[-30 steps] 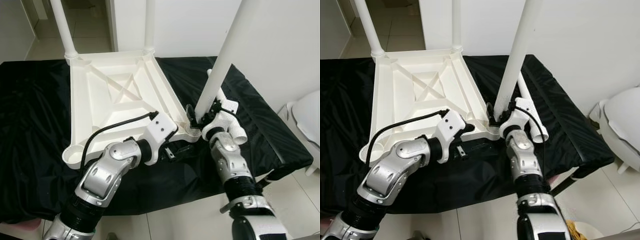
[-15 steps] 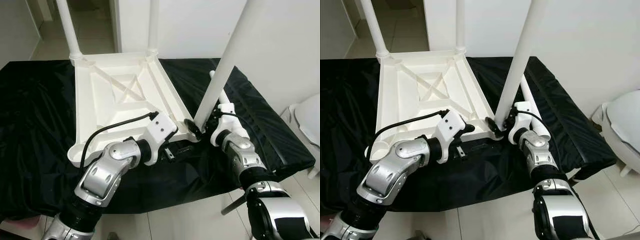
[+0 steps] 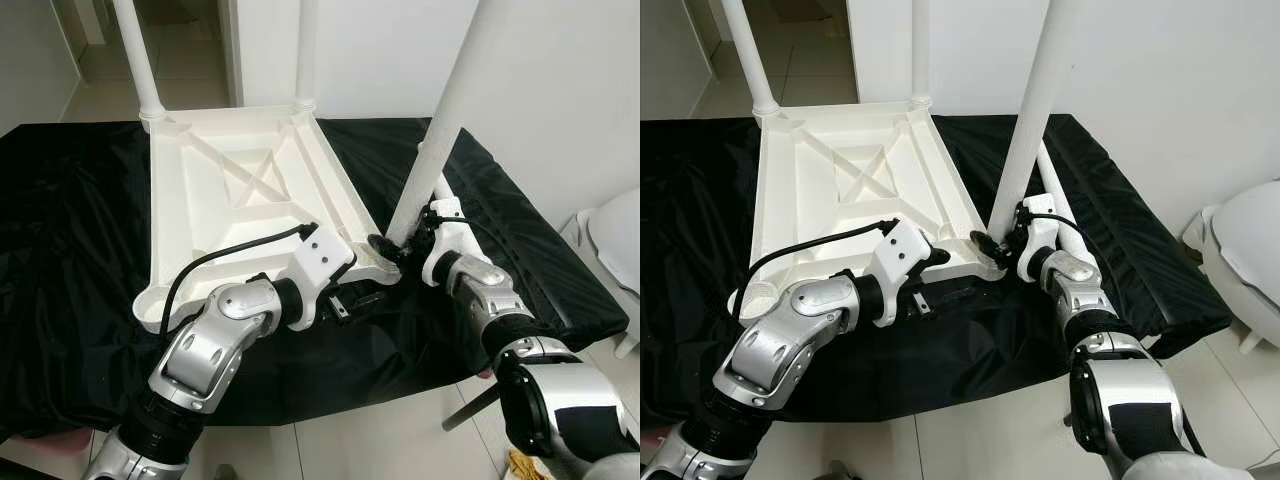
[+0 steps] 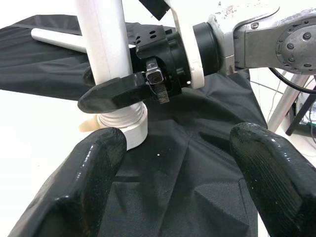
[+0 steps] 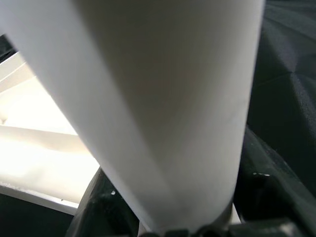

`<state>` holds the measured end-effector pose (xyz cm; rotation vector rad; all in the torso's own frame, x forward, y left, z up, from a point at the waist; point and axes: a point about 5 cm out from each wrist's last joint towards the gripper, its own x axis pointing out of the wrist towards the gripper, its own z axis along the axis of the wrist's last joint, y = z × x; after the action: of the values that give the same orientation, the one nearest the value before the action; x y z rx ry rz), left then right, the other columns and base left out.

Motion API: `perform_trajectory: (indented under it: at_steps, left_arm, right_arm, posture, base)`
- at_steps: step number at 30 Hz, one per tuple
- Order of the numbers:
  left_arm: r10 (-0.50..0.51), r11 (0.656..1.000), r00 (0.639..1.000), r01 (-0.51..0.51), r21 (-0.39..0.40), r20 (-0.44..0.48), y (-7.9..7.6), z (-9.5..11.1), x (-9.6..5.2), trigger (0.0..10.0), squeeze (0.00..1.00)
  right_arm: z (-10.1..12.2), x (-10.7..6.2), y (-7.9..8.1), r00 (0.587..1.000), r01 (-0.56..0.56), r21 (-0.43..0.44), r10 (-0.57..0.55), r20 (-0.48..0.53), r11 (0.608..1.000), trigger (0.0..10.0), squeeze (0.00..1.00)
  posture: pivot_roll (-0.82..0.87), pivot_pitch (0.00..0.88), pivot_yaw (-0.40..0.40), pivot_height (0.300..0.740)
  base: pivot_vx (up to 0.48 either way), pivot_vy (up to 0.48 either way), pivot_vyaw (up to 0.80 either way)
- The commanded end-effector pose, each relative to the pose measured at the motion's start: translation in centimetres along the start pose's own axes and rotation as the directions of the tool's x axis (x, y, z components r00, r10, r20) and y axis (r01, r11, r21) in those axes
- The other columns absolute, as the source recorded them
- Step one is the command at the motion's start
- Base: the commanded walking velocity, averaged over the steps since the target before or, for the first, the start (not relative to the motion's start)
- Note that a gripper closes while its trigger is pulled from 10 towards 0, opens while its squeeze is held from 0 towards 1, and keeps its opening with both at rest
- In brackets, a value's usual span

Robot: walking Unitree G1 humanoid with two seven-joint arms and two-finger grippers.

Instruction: Building children table

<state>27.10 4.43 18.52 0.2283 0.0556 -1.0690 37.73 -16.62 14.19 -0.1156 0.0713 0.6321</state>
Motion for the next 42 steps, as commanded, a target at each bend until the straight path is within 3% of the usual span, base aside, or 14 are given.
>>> perform_trajectory:
  at_steps: [1, 6, 9, 16, 21, 26, 27, 30, 31, 33, 35, 39, 40, 42]
  left_arm:
    - [0.002, 1.0, 1.0, -0.002, 0.012, -0.001, 0.0, 0.1, 0.1, 10.0, 0.0]
    - [0.015, 1.0, 1.0, -0.015, 0.005, -0.001, 0.0, 0.1, 0.0, 10.0, 0.0]
    - [0.018, 1.0, 1.0, -0.018, 0.003, 0.0, 0.0, 0.1, 0.0, 10.0, 0.0]
    - [0.023, 1.0, 1.0, -0.023, -0.005, 0.0, 0.0, -0.1, 0.0, 10.0, 0.0]
    - [0.021, 1.0, 1.0, -0.021, -0.016, 0.007, -0.2, 0.0, 0.1, 10.0, 0.0]
    - [0.016, 1.0, 1.0, -0.016, -0.018, 0.008, -0.3, 0.0, 0.2, 10.0, 0.0]
    - [0.013, 1.0, 1.0, -0.013, -0.019, 0.008, -0.4, 0.0, 0.2, 10.0, 0.0]
    - [0.011, 1.0, 1.0, -0.011, -0.019, 0.007, -0.4, -0.1, 0.3, 10.0, 0.0]
    - [0.01, 1.0, 1.0, -0.01, -0.019, 0.006, -0.4, -0.1, 0.3, 10.0, 0.0]
    - [0.01, 1.0, 1.0, -0.01, -0.019, 0.006, -0.4, -0.1, 0.3, 10.0, 0.0]
    - [0.014, 1.0, 1.0, -0.014, -0.019, 0.008, -0.3, 0.0, 0.3, 10.0, 0.0]
    - [0.018, 1.0, 1.0, -0.018, -0.02, 0.01, -0.3, 0.0, 0.3, 10.0, 0.0]
    - [0.02, 1.0, 1.0, -0.02, -0.02, 0.01, -0.3, 0.0, 0.3, 10.0, 0.0]
    - [0.02, 1.0, 1.0, -0.02, -0.02, 0.01, -0.3, 0.0, 0.3, 10.0, 0.0]
  right_arm:
    - [-0.2, 0.1, 0.1, 0.999, -0.024, -0.001, 0.024, -0.029, 1.0, 0.0, 0.0]
    - [-1.5, -0.4, 0.1, 0.998, -0.008, 0.098, 0.013, -0.055, 0.995, 0.0, 0.0]
    - [-1.8, -0.5, 0.3, 0.998, 0.01, 0.11, -0.004, -0.055, 0.994, 0.0, 0.0]
    - [-1.9, 0.3, 1.4, 0.974, 0.213, 0.214, -0.224, 0.03, 0.953, 0.0, 0.0]
    - [-1.2, 0.6, 2.5, 0.907, 0.384, 0.296, -0.417, 0.057, 0.875, 0.0, 0.0]
    - [-0.8, 0.7, 3.2, 0.871, 0.445, 0.319, -0.488, 0.063, 0.837, 0.0, 0.0]
    - [-0.5, 0.8, 3.8, 0.829, 0.514, 0.319, -0.556, 0.052, 0.796, 0.0, 0.0]
    - [-0.4, 0.8, 4.2, 0.798, 0.56, 0.316, -0.601, 0.045, 0.766, 0.0, 0.0]
    - [-0.2, 0.8, 4.7, 0.752, 0.615, 0.331, -0.659, 0.028, 0.716, 0.0, 0.0]
    - [-0.2, 0.8, 4.7, 0.752, 0.615, 0.331, -0.659, 0.028, 0.716, 0.0, 0.0]
    - [0.0, 1.1, 6.0, 0.729, 0.636, 0.366, -0.685, 0.006, 0.679, 0.0, 0.0]
    - [0.1, 0.8, 5.8, 0.72, 0.648, 0.364, -0.694, -0.006, 0.669, 0.0, 0.0]
    - [0.1, 0.7, 5.6, 0.719, 0.655, 0.345, -0.695, -0.013, 0.672, 8.2, 0.0]
    - [0.1, 0.7, 5.6, 0.719, 0.655, 0.345, -0.695, -0.013, 0.672, 8.2, 0.0]
  posture:
    - [-0.01, 0.0, -0.041, 0.74]
    - [0.0, 0.007, -0.047, 0.74]
    - [-0.01, 0.013, -0.05, 0.74]
    - [-0.02, 0.031, -0.058, 0.74]
    - [-0.03, 0.038, -0.057, 0.74]
    - [-0.04, 0.04, -0.057, 0.74]
    - [-0.04, 0.041, -0.055, 0.74]
    - [-0.04, 0.041, -0.055, 0.74]
    - [-0.04, 0.044, -0.058, 0.74]
    - [-0.04, 0.044, -0.058, 0.74]
    - [-0.03, 0.042, -0.063, 0.74]
    - [-0.03, 0.038, -0.066, 0.74]
    - [-0.03, 0.037, -0.067, 0.74]
    - [-0.03, 0.037, -0.067, 0.74]
  base:
    - [0.0, 0.0, 0.0]
    - [0.0, 0.0, 0.0]
    - [0.0, 0.0, 0.0]
    - [0.0, 0.0, 0.0]
    - [0.0, 0.0, 0.0]
    - [0.0, 0.0, 0.0]
    - [0.0, 0.0, 0.0]
    - [0.0, 0.0, 0.0]
    - [0.0, 0.0, 0.0]
    - [0.0, 0.0, 0.0]
    - [0.0, 0.0, 0.0]
    - [0.0, 0.0, 0.0]
    - [0.0, 0.0, 0.0]
    - [0.0, 0.0, 0.0]
